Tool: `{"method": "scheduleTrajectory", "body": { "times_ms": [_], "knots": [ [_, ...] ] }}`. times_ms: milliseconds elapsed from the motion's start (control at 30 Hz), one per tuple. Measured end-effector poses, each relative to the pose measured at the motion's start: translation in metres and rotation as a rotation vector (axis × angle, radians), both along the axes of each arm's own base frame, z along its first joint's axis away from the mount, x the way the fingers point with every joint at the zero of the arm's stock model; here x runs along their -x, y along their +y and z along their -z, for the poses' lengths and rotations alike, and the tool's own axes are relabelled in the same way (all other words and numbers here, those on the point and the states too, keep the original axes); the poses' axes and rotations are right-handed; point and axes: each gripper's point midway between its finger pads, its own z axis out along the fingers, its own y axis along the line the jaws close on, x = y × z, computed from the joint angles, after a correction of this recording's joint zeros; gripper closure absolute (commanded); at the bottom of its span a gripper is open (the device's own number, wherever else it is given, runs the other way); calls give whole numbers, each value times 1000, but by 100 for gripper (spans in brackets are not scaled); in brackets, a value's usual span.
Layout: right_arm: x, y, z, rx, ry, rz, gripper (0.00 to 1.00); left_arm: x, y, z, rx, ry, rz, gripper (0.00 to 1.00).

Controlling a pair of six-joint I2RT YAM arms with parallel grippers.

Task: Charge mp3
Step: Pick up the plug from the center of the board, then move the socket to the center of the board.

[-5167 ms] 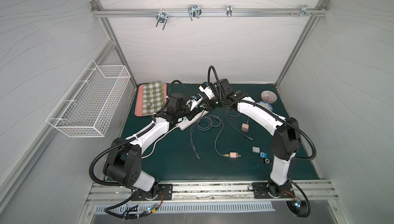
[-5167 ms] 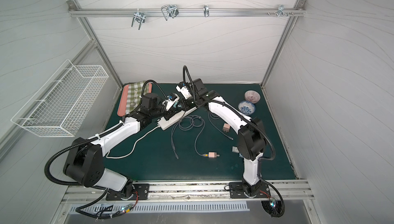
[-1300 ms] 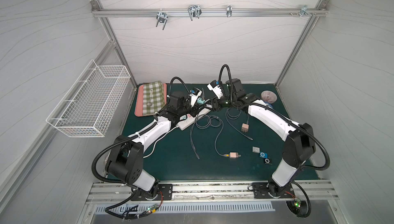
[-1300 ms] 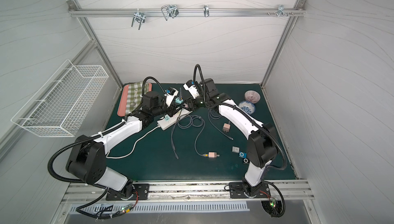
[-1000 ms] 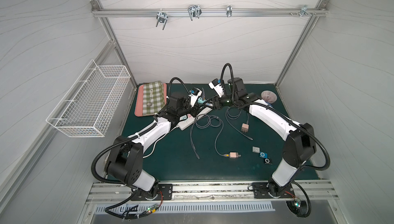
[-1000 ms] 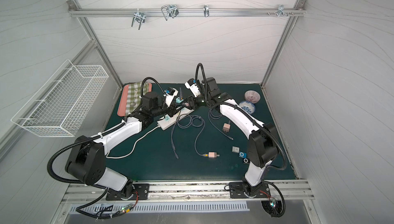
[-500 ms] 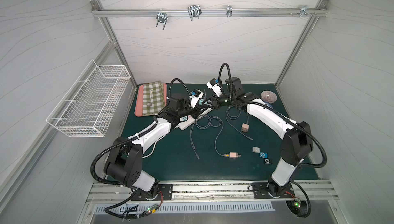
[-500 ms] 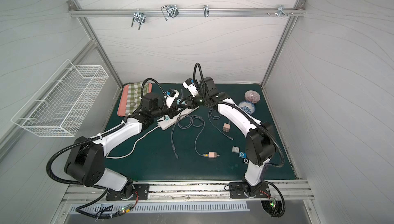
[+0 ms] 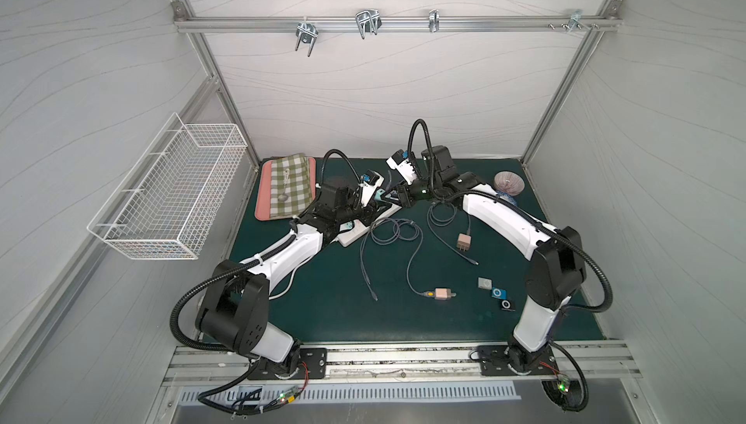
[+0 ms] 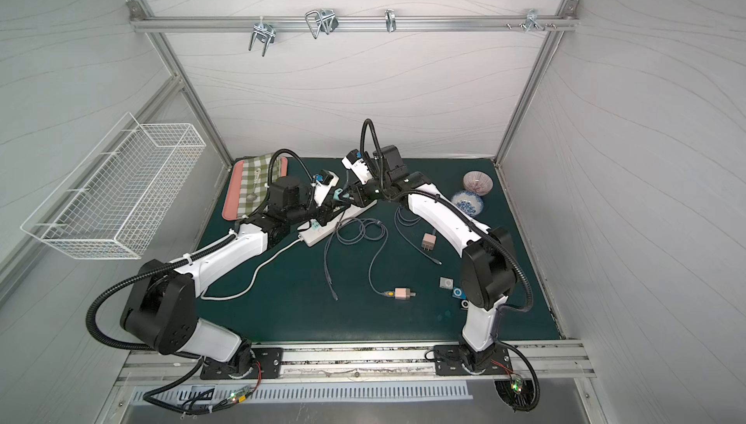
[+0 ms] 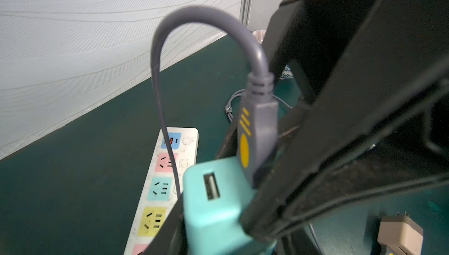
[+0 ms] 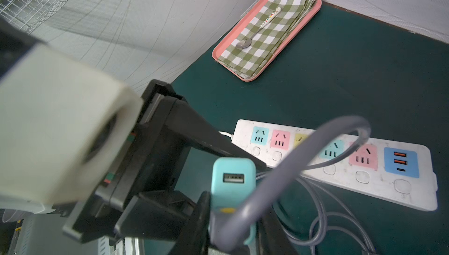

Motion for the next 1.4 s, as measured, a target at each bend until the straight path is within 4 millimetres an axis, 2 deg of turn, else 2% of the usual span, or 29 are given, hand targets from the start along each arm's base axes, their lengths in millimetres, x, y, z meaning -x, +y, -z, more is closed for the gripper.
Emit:
{"method": "scheduleTrajectory", "body": {
  "times_ms": [67, 200, 300, 467, 567, 700, 833, 1000, 1233, 1400],
  "knots": [
    [0, 2, 2, 4, 2, -9, 92, 0, 2, 1, -10, -3, -8, 58],
    [2, 8, 8, 0, 0, -47, 93, 2, 8, 3, -35, -4, -17, 47],
    [0, 14, 13, -24, -11, -100, 93, 5, 21, 0, -36, -1, -39, 43],
    [-9, 28, 26, -51, -108, -248, 94, 5, 59, -8, -19, 6, -120, 42],
    [-12, 34, 40, -48, -165, -345, 97, 4, 82, -14, -13, 8, -178, 42],
    [-7, 36, 57, -45, -259, -487, 100, 1, 112, -19, 3, 22, -272, 42],
    [0, 36, 63, -60, -371, -595, 100, -7, 143, -11, -14, 59, -385, 44],
    [-6, 46, 66, -110, -487, -674, 100, -15, 174, -4, -21, 92, -488, 44],
    [-24, 61, 93, -126, -541, -712, 100, -31, 178, 20, -55, 206, -490, 45],
    [-25, 56, 99, -122, -539, -717, 100, -20, 166, 47, -135, 277, -360, 41]
  ]
}}
